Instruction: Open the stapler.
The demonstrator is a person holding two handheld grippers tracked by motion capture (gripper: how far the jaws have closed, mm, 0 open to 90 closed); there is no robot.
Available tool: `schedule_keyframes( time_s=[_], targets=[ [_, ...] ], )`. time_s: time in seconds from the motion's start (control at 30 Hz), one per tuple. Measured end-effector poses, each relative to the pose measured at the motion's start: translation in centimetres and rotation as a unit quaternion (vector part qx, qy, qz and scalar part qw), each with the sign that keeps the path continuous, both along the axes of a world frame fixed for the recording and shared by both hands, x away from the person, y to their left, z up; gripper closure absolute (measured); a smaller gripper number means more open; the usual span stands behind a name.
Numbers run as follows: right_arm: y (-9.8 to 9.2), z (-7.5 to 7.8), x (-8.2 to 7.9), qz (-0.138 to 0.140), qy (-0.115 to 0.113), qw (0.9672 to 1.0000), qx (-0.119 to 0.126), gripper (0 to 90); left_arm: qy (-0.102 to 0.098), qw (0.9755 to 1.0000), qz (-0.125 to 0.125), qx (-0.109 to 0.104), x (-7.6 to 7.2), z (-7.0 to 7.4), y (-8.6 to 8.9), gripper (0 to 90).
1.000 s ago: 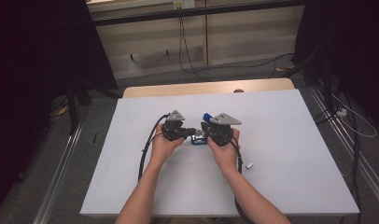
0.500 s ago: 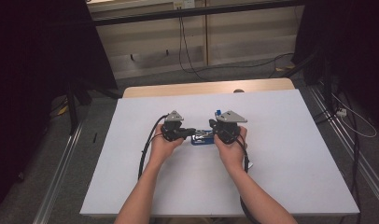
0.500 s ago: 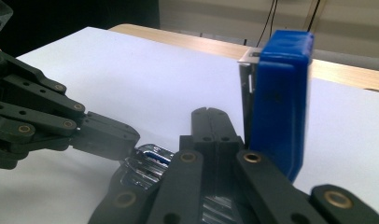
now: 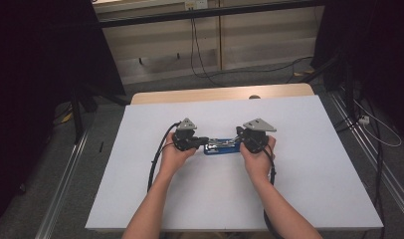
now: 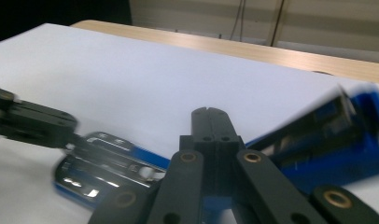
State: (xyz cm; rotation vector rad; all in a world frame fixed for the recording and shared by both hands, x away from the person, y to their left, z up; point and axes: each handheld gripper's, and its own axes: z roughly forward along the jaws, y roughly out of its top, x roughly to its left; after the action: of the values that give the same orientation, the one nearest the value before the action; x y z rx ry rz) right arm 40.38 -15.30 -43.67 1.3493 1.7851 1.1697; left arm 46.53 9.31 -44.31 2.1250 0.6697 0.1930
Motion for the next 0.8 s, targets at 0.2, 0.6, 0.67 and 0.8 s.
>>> schedule_keyframes(
  time_s=[0.2, 0.6, 0.67, 0.8],
  targets=[
    [-0.7, 0.1, 0.0, 0.006, 0.003, 1.0, 0.0, 90.0, -0.002, 1.0, 0.0, 0.005, 0.0, 0.1, -0.1, 90.0],
    [-0.7, 0.0, 0.4, 0.019, 0.005, 0.9997, -0.013, 90.0, -0.001, 1.0, 0.0, 0.002, 0.0, 0.0, 0.0, 90.0],
    [-0.8, -0.1, 0.5, 0.021, 0.007, 0.9996, -0.016, 90.0, 0.0, 1.0, 0.001, 0.0, 0.0, 0.0, 0.0, 90.0],
    [-1.5, -0.8, 0.7, 0.012, 0.024, 0.9996, -0.005, 90.0, 0.002, 1.0, 0.003, -0.001, 0.0, 0.0, 0.0, 90.0]
  ],
)
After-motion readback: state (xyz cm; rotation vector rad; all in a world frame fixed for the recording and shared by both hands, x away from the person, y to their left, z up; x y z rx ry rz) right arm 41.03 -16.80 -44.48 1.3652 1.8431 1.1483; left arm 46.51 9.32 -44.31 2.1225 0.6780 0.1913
